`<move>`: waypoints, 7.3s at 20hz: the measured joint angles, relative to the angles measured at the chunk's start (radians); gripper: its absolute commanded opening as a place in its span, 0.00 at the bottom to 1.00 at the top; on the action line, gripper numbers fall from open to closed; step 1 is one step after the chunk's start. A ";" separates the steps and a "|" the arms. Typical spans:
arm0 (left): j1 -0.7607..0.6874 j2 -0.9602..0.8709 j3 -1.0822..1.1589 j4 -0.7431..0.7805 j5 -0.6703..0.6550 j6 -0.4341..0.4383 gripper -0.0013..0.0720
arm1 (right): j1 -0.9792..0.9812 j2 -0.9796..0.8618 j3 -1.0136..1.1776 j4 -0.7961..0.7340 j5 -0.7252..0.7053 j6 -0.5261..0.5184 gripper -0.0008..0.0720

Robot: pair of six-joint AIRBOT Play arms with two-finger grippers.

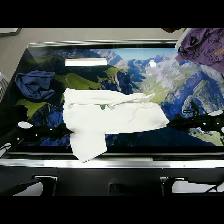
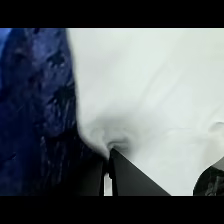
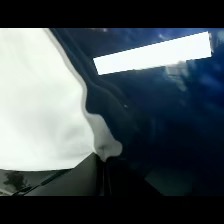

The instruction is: Fold the clothes and pants, and hang the long-sleeved shirts on hangers.

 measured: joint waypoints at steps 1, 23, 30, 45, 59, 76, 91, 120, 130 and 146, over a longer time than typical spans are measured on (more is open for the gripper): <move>-0.003 -0.001 0.017 -0.007 0.001 0.002 0.03 | 0.033 0.012 0.003 0.000 -0.028 -0.003 0.05; -0.037 0.369 1.420 0.610 -0.339 -0.451 0.03 | 0.461 0.774 1.005 -0.610 -0.008 0.419 0.05; -0.037 0.461 1.413 0.752 -0.427 -0.518 0.03 | 0.461 0.804 1.023 -0.638 0.117 0.465 0.05; -0.130 -0.370 1.104 0.621 -0.120 -0.242 0.03 | 0.461 -0.156 0.998 -0.575 0.180 0.482 0.05; -0.151 -0.595 1.266 0.627 -0.382 -0.233 0.04 | 0.461 -0.331 0.997 -0.603 0.244 0.498 0.05; -0.151 -0.639 1.265 0.684 -0.666 -0.309 0.15 | 0.527 -0.431 0.986 -0.595 0.509 0.550 0.07; 0.127 -0.147 0.727 0.610 -0.612 -0.345 0.86 | 0.183 -0.048 0.643 -0.357 0.492 0.435 0.67; 0.064 0.297 -0.260 0.177 -0.241 -0.203 0.04 | 0.015 0.253 0.009 -0.155 0.266 0.307 0.69; 0.056 0.292 -0.260 0.178 -0.248 -0.203 0.04 | -0.031 0.141 -0.072 -0.114 0.241 0.244 0.69; 0.056 0.292 -0.258 0.178 -0.258 -0.203 0.04 | -0.032 0.065 -0.173 -0.018 0.188 0.174 0.09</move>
